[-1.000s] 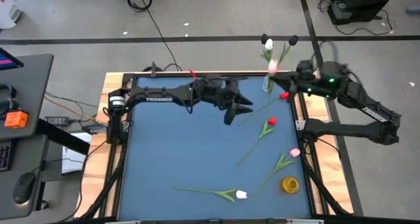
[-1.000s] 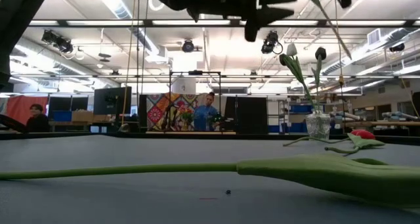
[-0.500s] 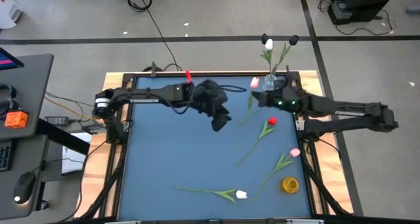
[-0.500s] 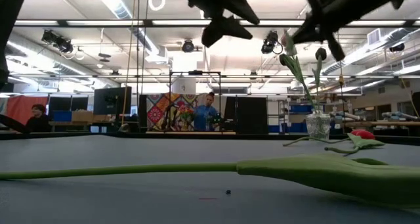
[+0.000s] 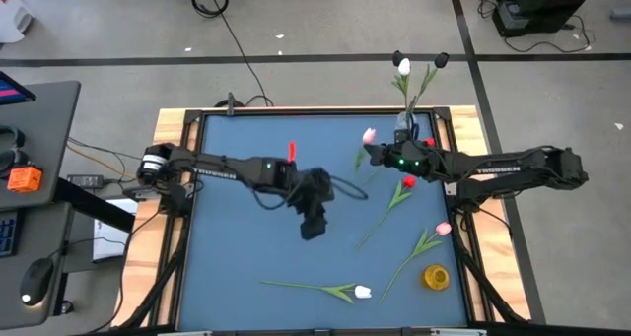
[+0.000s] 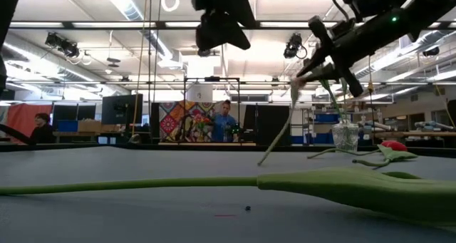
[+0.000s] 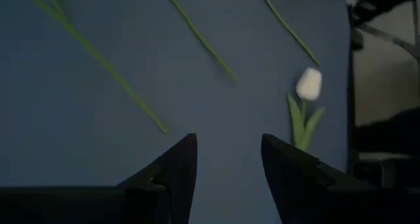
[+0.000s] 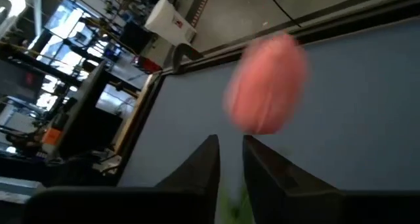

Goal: Sort flowers into vase by color
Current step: Remove the pink flower from the transparent vase, then put the white flower into the transparent vase

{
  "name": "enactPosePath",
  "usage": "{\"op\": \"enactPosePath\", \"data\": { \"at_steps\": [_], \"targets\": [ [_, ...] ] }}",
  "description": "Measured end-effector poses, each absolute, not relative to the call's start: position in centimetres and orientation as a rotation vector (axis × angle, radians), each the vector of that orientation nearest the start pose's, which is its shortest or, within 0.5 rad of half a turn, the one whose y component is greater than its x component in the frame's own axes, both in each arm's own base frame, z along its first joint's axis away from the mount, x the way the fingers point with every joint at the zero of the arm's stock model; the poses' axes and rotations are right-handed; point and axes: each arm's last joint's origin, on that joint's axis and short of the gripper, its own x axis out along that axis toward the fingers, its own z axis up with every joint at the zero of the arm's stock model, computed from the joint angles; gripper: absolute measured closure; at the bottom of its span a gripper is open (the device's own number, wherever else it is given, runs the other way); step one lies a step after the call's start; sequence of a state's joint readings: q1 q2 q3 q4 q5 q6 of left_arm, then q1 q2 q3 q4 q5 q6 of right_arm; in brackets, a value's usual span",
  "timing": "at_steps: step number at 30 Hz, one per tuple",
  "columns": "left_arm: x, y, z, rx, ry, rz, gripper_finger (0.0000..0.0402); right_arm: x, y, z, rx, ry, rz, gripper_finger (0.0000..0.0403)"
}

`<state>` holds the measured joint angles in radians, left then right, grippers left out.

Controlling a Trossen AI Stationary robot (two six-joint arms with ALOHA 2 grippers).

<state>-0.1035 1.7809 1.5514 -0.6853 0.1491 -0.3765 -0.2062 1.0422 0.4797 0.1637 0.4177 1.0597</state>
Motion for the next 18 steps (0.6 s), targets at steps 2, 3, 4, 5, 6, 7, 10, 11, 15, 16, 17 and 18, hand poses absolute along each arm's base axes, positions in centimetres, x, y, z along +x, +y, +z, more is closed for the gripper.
{"op": "enactPosePath", "data": {
  "at_steps": [2, 3, 4, 5, 6, 7, 10, 11, 15, 16, 17, 18],
  "targets": [
    [38.3, -5.4, 28.0, -0.370, 0.957, -0.077, 0.0226, 20.6, -5.5, 21.5, 0.981, 0.044, -0.757, 0.0311],
    [38.2, -6.0, 27.4, -0.371, 0.969, -0.084, 0.0226, 20.6, -5.5, 21.6, 0.989, 0.044, -0.740, 0.0302],
    [38.0, -6.7, 26.7, -0.366, 0.990, -0.093, 0.0226, 20.5, -5.5, 21.7, 0.995, 0.052, -0.717, 0.0292],
    [37.8, -7.3, 26.1, -0.358, 1.008, -0.104, 0.0226, 20.5, -5.5, 21.8, 0.988, 0.062, -0.697, 0.0280],
    [37.6, -8.1, 25.6, -0.348, 1.005, -0.121, 0.0226, 20.4, -5.5, 22.0, 0.970, 0.068, -0.676, 0.0267],
    [37.5, -8.9, 25.2, -0.335, 0.990, -0.147, 0.0226, 20.3, -5.4, 22.2, 0.940, 0.075, -0.661, 0.0252],
    [36.9, -11.0, 23.7, -0.286, 0.965, -0.214, 0.0228, 19.7, -5.3, 23.0, 0.879, 0.056, -0.629, 0.0204],
    [36.7, -11.7, 23.3, -0.264, 0.948, -0.241, 0.0230, 19.5, -5.3, 23.3, 0.870, 0.043, -0.620, 0.0189],
    [36.4, -14.6, 21.2, -0.192, 0.869, -0.306, 0.0245, 18.8, -5.0, 24.4, 0.857, -0.003, -0.584, 0.0148],
    [36.4, -15.3, 20.6, -0.183, 0.867, -0.319, 0.0249, 18.7, -5.0, 24.6, 0.858, -0.010, -0.575, 0.0144],
    [36.4, -16.1, 20.1, -0.172, 0.861, -0.328, 0.0253, 18.5, -4.9, 24.7, 0.859, -0.012, -0.566, 0.0142],
    [36.3, -16.8, 19.6, -0.160, 0.865, -0.333, 0.0256, 18.5, -4.9, 24.8, 0.860, -0.017, -0.561, 0.0141]
  ]
}}
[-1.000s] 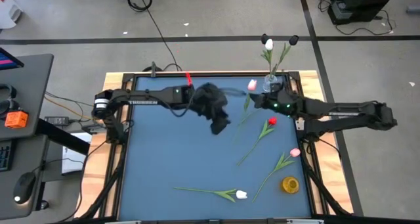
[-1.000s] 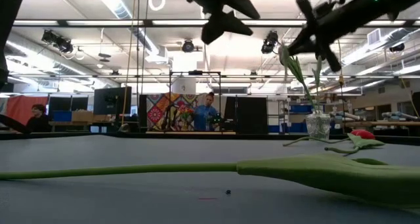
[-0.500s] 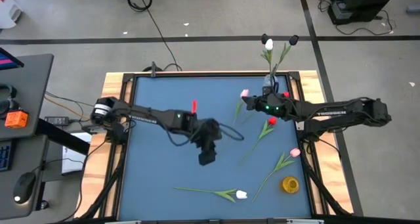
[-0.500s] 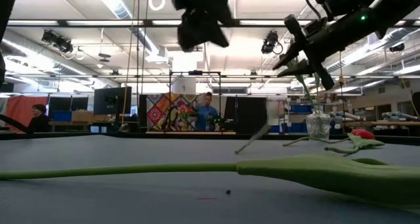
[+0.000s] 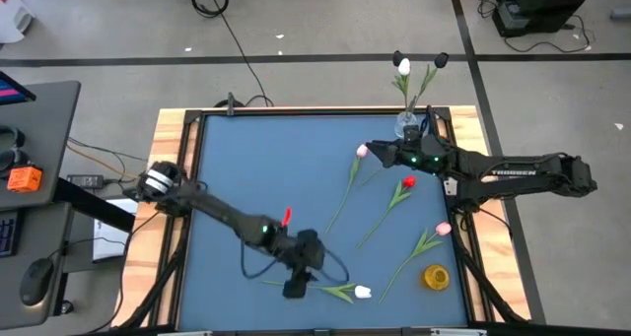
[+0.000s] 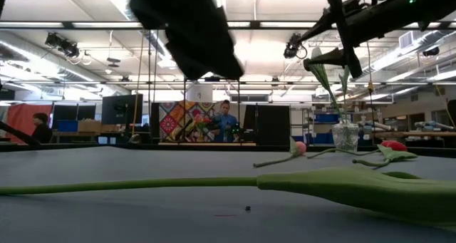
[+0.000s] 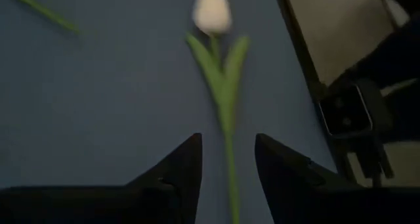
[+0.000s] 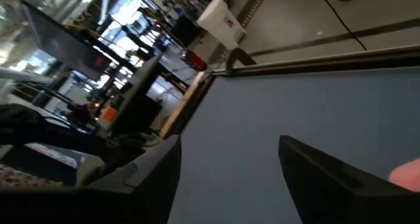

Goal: Sort flowers into vase by color
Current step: Put the white flower into the transparent vase

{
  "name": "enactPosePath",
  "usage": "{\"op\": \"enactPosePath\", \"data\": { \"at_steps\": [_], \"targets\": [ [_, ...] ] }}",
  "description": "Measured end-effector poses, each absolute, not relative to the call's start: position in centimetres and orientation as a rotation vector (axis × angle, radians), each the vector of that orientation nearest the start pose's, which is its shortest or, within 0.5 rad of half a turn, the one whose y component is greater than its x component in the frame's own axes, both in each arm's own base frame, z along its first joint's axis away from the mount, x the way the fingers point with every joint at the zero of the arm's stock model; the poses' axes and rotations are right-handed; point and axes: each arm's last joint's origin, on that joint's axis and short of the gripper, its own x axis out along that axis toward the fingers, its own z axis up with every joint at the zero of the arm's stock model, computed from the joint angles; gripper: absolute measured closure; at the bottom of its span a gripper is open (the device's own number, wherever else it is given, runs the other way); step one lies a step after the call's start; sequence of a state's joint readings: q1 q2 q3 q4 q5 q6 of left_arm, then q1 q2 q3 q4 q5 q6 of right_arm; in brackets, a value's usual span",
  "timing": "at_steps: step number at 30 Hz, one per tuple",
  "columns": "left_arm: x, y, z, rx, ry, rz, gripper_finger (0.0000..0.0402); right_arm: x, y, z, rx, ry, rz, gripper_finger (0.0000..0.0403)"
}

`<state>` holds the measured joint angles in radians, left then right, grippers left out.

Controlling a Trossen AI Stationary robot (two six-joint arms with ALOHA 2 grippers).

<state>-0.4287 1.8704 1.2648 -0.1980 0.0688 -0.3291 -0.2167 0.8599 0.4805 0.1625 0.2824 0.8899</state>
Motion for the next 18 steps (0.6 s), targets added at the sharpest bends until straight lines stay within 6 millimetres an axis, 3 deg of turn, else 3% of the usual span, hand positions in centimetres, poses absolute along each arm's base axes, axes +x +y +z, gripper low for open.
{"op": "enactPosePath", "data": {
  "at_steps": [4, 8, 18],
  "targets": [
    [36.1, -18.9, 17.6, -0.128, 0.889, -0.330, 0.0262, 18.3, -4.8, 25.0, 0.863, -0.016, -0.539, 0.0149],
    [36.0, -19.6, 15.2, -0.103, 0.943, -0.240, 0.0262, 18.4, -4.5, 25.0, 0.861, -0.006, -0.522, 0.0161],
    [36.4, -20.0, 13.8, -0.134, 0.954, -0.261, 0.0263, 18.5, -4.0, 24.9, 0.863, 0.014, -0.486, 0.0167]
  ]
}}
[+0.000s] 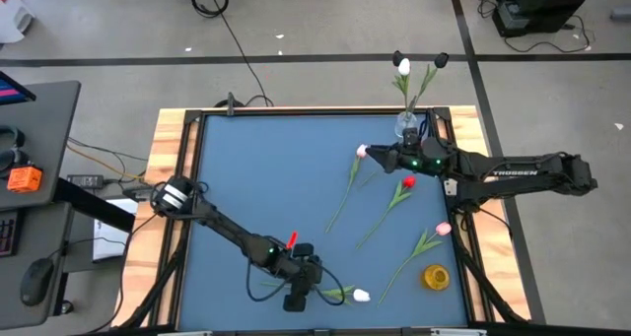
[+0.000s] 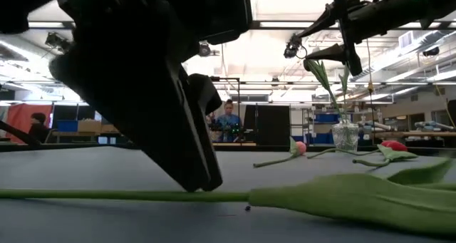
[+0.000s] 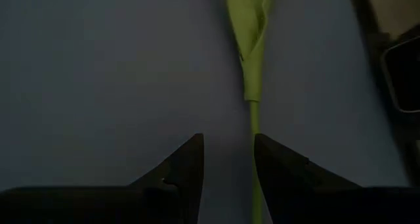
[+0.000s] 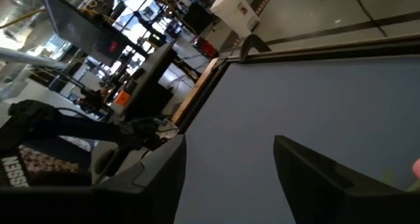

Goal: Sort flowers into vase by color
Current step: Put the white flower into the transparent vase

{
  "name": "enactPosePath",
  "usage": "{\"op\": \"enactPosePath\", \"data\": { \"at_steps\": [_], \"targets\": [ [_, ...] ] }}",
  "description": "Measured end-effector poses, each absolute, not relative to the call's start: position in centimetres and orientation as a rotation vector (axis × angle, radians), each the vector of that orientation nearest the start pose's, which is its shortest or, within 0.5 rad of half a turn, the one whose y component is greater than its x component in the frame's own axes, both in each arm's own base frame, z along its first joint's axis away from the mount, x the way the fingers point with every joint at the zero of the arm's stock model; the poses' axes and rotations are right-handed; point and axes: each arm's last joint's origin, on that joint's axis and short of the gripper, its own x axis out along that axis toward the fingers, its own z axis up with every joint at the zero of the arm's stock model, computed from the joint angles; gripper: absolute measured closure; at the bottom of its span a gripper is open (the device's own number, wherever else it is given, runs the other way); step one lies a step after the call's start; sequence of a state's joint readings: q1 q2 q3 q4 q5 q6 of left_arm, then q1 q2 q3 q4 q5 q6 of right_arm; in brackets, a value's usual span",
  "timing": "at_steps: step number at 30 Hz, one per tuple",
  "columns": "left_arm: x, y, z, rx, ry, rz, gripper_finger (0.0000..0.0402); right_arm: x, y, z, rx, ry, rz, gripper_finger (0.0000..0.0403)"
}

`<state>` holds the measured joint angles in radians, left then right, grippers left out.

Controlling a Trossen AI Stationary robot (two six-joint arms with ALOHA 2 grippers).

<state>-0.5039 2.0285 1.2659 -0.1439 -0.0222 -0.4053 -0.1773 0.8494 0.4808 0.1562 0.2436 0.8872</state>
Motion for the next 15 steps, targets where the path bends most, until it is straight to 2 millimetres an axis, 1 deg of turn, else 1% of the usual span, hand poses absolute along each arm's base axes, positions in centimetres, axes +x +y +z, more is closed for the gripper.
{"op": "enactPosePath", "data": {
  "at_steps": [5, 13, 15],
  "targets": [
    [36.3, -20.0, 13.9, -0.144, 0.961, -0.275, 0.0263, 18.6, -3.9, 24.9, 0.872, 0.028, -0.455, 0.0167],
    [37.1, -20.5, 15.4, -0.186, 0.926, -0.305, 0.0263, 18.6, -3.9, 24.9, 0.872, 0.033, -0.449, 0.0167],
    [37.0, -20.7, 15.4, -0.180, 0.932, -0.306, 0.0263, 18.6, -3.9, 24.9, 0.869, 0.038, -0.451, 0.0167]
  ]
}}
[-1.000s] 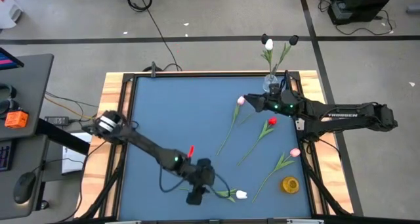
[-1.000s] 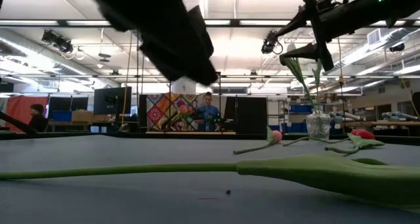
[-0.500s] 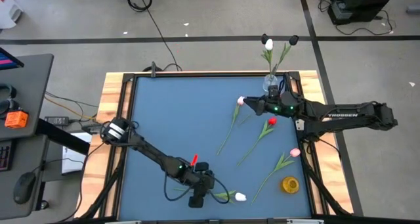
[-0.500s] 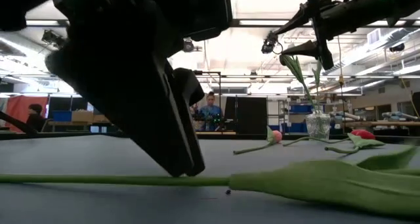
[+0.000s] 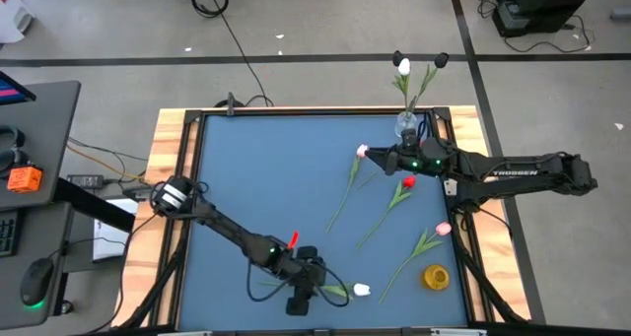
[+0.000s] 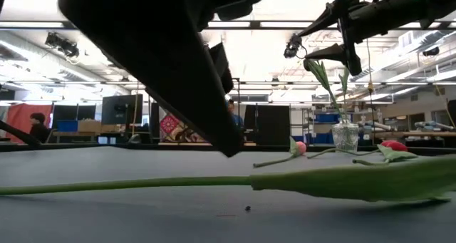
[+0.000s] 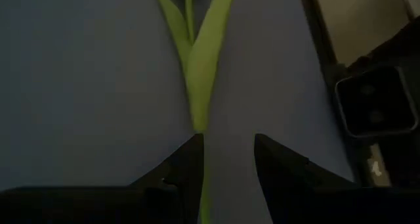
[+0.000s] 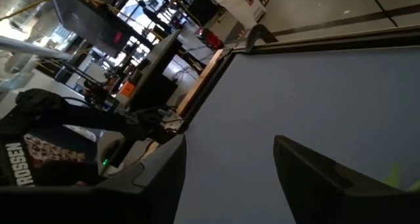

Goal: Sort flowers into vase by color
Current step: Put the white flower into the transparent vase

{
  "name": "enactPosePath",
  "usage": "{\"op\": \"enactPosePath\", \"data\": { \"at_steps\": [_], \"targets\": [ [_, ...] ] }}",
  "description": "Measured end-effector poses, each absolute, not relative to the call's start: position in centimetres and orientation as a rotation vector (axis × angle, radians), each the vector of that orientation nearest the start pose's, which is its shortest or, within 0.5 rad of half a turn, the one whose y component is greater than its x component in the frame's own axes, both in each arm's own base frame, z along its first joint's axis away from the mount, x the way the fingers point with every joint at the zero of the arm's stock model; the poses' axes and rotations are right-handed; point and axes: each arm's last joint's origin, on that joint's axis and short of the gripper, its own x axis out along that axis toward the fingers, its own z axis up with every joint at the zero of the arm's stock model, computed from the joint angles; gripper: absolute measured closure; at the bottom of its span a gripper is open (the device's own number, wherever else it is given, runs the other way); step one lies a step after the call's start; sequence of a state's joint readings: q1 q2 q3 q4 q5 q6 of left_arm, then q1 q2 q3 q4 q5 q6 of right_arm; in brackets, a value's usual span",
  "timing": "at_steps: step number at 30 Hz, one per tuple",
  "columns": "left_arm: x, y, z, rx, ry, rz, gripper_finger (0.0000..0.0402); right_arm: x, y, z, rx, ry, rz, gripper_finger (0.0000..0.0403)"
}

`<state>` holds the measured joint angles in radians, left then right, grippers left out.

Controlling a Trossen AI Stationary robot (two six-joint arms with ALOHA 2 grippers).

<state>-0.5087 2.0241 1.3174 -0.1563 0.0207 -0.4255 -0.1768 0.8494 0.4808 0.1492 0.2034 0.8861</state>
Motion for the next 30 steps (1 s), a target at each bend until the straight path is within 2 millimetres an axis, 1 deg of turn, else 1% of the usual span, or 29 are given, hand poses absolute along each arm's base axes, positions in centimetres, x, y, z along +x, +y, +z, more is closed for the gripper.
{"op": "enactPosePath", "data": {
  "at_steps": [4, 8, 10, 12, 14, 16, 17, 19, 21, 23, 24, 27, 30],
  "targets": [
    [36.4, -20.7, 13.9, -0.143, 1.025, -0.278, 0.0263, 18.5, -3.9, 24.6, 0.860, 0.064, -0.462, 0.0167],
    [36.5, -20.7, 13.7, -0.140, 1.029, -0.275, 0.0263, 18.5, -3.9, 24.4, 0.852, 0.095, -0.461, 0.0167],
    [36.5, -20.7, 13.5, -0.141, 1.033, -0.271, 0.0269, 18.5, -3.8, 24.4, 0.853, 0.098, -0.458, 0.0167],
    [36.6, -20.5, 13.5, -0.144, 1.035, -0.259, 0.0291, 18.5, -3.8, 24.4, 0.876, 0.093, -0.457, 0.0169],
    [36.7, -20.2, 13.5, -0.148, 1.039, -0.250, 0.0332, 18.5, -3.8, 24.4, 0.901, 0.086, -0.447, 0.0172],
    [36.9, -19.7, 13.5, -0.164, 1.043, -0.238, 0.0378, 18.6, -3.7, 24.8, 0.900, 0.067, -0.402, 0.0176],
    [37.1, -19.4, 13.5, -0.184, 1.046, -0.234, 0.0387, 18.7, -3.6, 25.2, 0.877, 0.047, -0.360, 0.0179],
    [37.6, -18.7, 13.5, -0.226, 1.046, -0.227, 0.0388, 18.7, -3.2, 26.1, 0.833, -0.006, -0.284, 0.0186],
    [38.0, -17.6, 13.9, -0.254, 1.035, -0.195, 0.0389, 18.4, -2.8, 26.7, 0.825, -0.047, -0.258, 0.0193],
    [38.4, -16.1, 15.1, -0.273, 1.003, -0.155, 0.0394, 17.9, -2.7, 27.3, 0.814, -0.093, -0.260, 0.0199],
    [38.6, -15.2, 16.0, -0.286, 0.977, -0.139, 0.0395, 17.6, -2.6, 27.6, 0.799, -0.117, -0.255, 0.0201],
    [39.0, -12.5, 19.2, -0.308, 0.877, -0.074, 0.0396, 16.6, -2.4, 28.7, 0.737, -0.177, -0.225, 0.0205],
    [39.1, -9.1, 22.2, -0.306, 0.774, -0.011, 0.0397, 15.4, -2.3, 29.4, 0.682, -0.218, -0.213, 0.0206]
  ]
}}
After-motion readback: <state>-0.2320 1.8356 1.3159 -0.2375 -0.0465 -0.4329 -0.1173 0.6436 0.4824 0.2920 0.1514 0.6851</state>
